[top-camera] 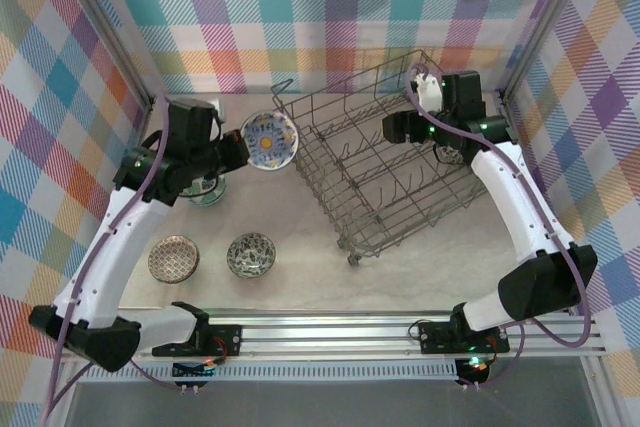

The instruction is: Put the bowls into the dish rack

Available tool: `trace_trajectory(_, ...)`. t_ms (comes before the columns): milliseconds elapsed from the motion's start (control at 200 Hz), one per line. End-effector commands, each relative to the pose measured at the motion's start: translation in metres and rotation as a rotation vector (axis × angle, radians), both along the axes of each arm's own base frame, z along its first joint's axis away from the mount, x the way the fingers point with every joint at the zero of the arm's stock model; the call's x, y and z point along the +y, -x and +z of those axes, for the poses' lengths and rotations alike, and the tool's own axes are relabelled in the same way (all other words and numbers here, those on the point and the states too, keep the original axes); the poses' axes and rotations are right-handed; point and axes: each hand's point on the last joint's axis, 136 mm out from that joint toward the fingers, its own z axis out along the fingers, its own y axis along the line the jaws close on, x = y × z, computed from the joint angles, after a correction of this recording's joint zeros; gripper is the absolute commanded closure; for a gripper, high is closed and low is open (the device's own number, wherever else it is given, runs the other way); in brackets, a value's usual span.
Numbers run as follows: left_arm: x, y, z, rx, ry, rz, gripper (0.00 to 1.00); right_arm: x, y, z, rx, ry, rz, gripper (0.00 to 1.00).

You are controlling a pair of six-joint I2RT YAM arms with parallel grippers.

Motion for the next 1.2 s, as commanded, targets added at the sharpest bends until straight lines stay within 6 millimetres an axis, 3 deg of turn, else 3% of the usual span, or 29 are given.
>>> trace_trajectory(0,-0.033,-0.021,0.047,-0.170,0.070,-0.101,1.00,0.029,0.014,0.030,-0.011,-0.123,0.144,0.26)
trace_trajectory(190,-0.077,-0.041,0.058,-0.212,0.104,-0.205,1.00,0.068,0.044,0.068,-0.078,-0.265,0.365,0.34)
trace_trajectory(380,-0.108,-0.048,0.063,-0.230,0.114,-0.278,1.00,0.084,0.050,0.075,-0.084,-0.301,0.429,0.41)
trace_trajectory(580,-0.122,-0.048,0.058,-0.222,0.114,-0.307,1.00,0.089,0.056,0.076,-0.096,-0.339,0.463,0.42)
trace_trajectory(780,-0.129,-0.042,0.061,-0.235,0.119,-0.320,1.00,0.083,0.043,0.061,-0.062,-0.302,0.378,0.46)
trace_trajectory(1195,-0.140,-0.040,0.058,-0.248,0.109,-0.316,1.00,0.080,0.041,0.054,-0.043,-0.322,0.326,0.60)
